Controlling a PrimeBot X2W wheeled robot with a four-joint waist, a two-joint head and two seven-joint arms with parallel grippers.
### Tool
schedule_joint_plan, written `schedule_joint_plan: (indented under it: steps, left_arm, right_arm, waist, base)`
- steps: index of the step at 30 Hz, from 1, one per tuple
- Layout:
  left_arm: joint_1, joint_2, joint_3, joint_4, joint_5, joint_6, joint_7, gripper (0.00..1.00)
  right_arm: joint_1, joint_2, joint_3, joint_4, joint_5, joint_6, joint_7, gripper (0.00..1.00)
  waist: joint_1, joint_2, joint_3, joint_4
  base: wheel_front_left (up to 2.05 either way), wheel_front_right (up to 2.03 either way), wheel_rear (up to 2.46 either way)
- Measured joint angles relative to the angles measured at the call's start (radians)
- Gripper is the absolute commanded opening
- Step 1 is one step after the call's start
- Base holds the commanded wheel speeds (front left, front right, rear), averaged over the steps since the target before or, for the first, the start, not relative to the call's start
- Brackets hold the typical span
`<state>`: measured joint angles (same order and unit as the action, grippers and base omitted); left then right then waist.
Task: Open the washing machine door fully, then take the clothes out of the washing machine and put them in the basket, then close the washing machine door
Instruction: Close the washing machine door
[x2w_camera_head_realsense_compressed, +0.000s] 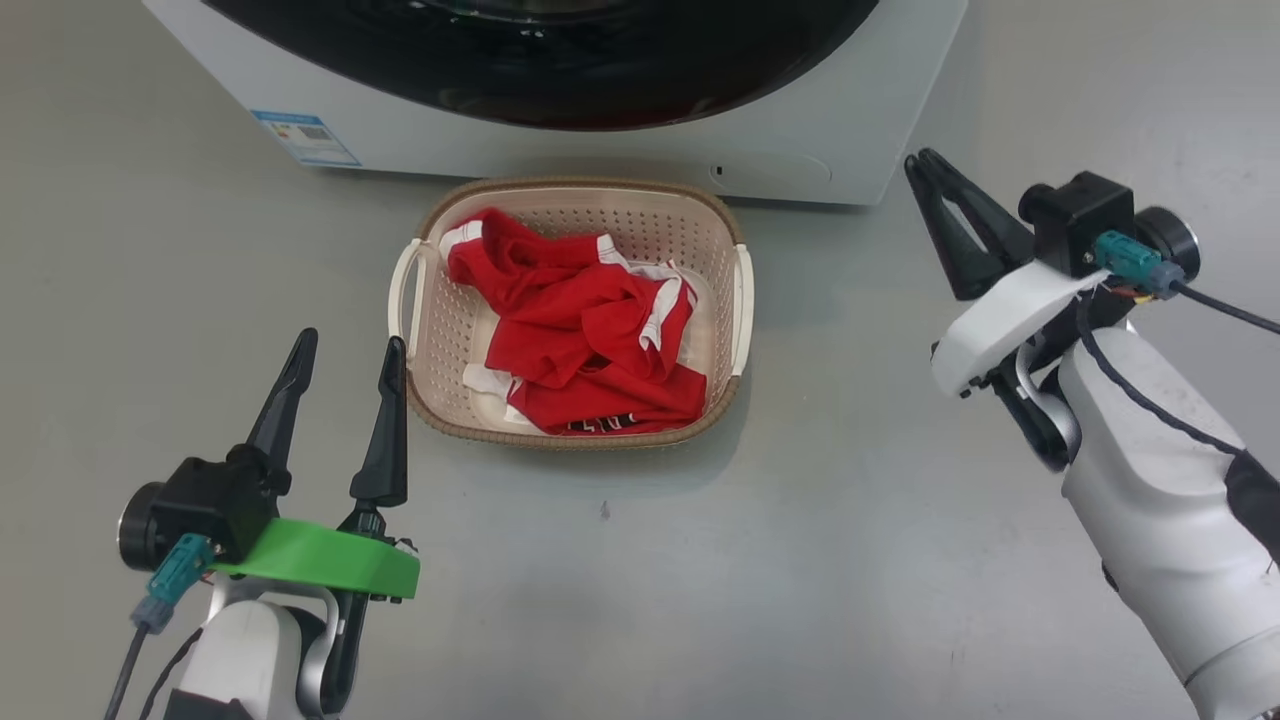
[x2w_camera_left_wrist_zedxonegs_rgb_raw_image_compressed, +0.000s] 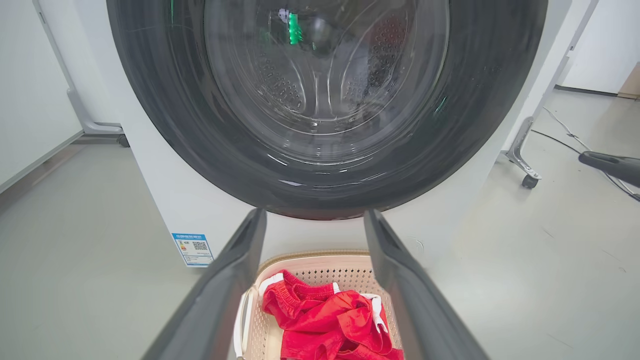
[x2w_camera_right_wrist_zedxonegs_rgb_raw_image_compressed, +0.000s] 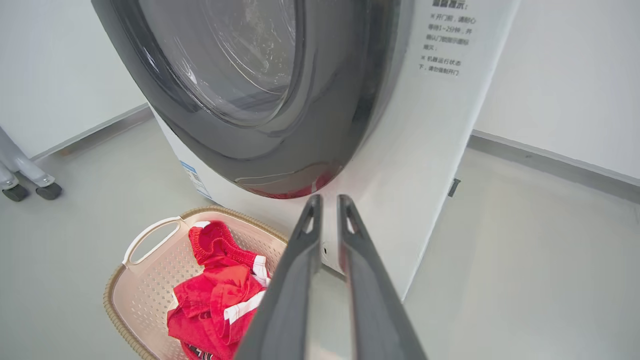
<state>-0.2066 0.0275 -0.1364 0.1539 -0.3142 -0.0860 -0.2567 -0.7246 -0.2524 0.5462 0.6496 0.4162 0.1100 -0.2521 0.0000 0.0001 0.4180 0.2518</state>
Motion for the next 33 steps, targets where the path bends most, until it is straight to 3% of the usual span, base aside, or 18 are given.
schedule_joint_plan:
  steps: [2, 19, 33]
  left_arm:
    - [0.01, 0.0, 0.005, 0.003, 0.002, 0.0, 0.0, 1.0]
    - [0.118, 0.001, 0.074, 0.037, 0.034, 0.001, 0.0, 1.0]
    - [0.202, 0.003, 0.114, 0.033, 0.034, 0.01, 0.0, 1.0]
  right_arm:
    - [0.04, 0.01, -0.029, -0.011, 0.02, -0.016, 0.0, 1.0]
    - [0.354, 0.082, -0.239, -0.181, 0.073, -0.104, 0.0, 1.0]
    - [0.549, 0.097, -0.32, -0.298, 0.014, -0.123, 0.0, 1.0]
  waist:
    - [0.0, 0.0, -0.02, -0.014]
    - [-0.0001, 0.0, -0.189, -0.128]
    - [-0.0001, 0.0, -0.302, -0.197]
  base:
    - [0.0, 0.0, 0.0]
    - [0.0, 0.0, 0.0]
    - [0.0, 0.0, 0.0]
